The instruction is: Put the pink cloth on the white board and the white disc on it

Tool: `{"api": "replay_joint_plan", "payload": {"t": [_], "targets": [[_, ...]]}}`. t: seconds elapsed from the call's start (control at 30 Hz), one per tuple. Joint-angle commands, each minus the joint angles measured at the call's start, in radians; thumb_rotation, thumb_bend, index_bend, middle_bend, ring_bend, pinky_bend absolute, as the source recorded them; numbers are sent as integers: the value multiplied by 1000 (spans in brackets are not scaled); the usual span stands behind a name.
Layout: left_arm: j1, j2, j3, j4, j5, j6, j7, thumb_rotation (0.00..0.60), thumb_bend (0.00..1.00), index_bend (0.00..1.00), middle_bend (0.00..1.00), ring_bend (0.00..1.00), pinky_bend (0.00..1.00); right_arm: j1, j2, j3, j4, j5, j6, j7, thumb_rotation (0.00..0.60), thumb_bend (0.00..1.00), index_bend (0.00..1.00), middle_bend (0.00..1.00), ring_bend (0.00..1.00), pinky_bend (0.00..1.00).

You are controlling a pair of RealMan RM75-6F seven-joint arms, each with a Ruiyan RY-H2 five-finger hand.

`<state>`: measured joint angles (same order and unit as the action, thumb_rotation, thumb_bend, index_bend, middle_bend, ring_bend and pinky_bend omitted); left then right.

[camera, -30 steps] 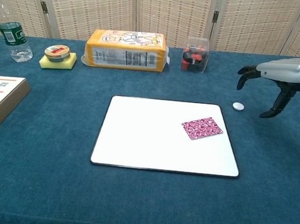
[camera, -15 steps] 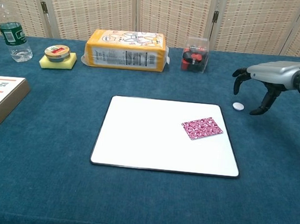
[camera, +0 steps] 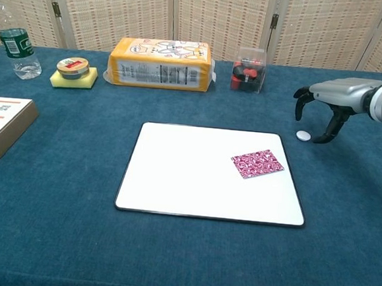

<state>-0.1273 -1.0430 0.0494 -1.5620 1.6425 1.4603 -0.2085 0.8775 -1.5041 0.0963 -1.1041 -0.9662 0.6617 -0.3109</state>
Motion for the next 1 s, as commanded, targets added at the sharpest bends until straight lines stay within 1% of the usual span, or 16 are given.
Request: {"api": "replay_joint_plan", "payload": {"t": [0.03,0.17,0.43,1.0], "targets": [[-2,-2,0,-1,-3,-5,6,600,294,0,39,99,218,2,-20,1,40,-9,-24,19,600,146,357,63,0,0],[-7,-6,-2,-1,-13,-19,15,600,293,0,39,99,218,7,-48,7,95,-32,-50,55,600,146,362,64,0,0],[-15,-11,-4,1,-25,-38,22,600,293,0,39,99,218,13,-75,20,158,-83,-81,119,600,146,391,74,0,0],[-21,-16,-7,6,-38,-54,28,600,293,0,39,100,218,20,-109,32,236,-143,-119,187,600,155,432,88,0,0]]}}
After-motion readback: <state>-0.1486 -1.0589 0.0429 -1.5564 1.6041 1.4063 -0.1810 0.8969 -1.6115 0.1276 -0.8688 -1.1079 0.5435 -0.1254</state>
